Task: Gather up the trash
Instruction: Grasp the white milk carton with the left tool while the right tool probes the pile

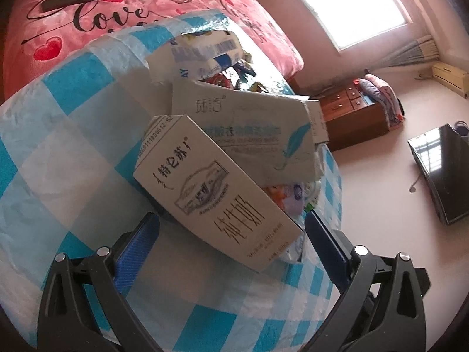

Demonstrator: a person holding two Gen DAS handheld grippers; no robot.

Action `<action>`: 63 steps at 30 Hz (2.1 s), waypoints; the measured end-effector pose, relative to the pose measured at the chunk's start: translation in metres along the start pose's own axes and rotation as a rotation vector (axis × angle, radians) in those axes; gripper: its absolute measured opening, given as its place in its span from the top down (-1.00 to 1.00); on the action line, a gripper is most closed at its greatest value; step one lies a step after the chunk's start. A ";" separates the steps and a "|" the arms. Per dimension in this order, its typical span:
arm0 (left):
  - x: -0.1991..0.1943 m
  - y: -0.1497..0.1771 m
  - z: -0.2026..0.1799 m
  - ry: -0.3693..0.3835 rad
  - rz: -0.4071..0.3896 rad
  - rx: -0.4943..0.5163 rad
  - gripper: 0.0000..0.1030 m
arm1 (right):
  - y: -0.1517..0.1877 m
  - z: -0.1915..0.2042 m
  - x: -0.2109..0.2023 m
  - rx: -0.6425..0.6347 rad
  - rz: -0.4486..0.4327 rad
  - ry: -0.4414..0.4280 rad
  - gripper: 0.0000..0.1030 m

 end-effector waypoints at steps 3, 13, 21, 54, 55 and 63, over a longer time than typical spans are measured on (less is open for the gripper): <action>0.005 0.001 0.002 -0.015 0.012 -0.002 -0.92 | -0.008 0.009 0.003 -0.002 0.000 -0.030 -0.91; 0.009 -0.002 0.004 -0.019 0.013 0.017 -0.54 | -0.034 0.049 0.024 -0.011 0.033 -0.154 -0.85; 0.006 0.005 0.009 0.030 0.038 0.017 -0.10 | -0.045 0.072 0.066 -0.038 0.098 -0.174 -0.45; 0.000 0.005 0.017 -0.003 -0.004 0.003 -0.26 | 0.009 0.015 0.036 -0.074 0.059 0.084 -0.69; 0.000 0.005 0.017 -0.003 -0.003 0.004 -0.25 | 0.014 0.011 0.038 -0.072 0.067 0.107 -0.74; -0.003 0.012 0.020 0.009 0.038 0.049 -0.19 | 0.028 0.007 0.045 -0.221 0.034 0.276 -0.83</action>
Point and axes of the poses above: each gripper's, at about its wrist camera, not at the fingertips, and x roughly the way its jaws point, z to its left, y to its underside, the point moved 10 cm from there along x, roughly the way its jaws point, and after that the axes turned 8 degrees about x, right-handed, at the moved point
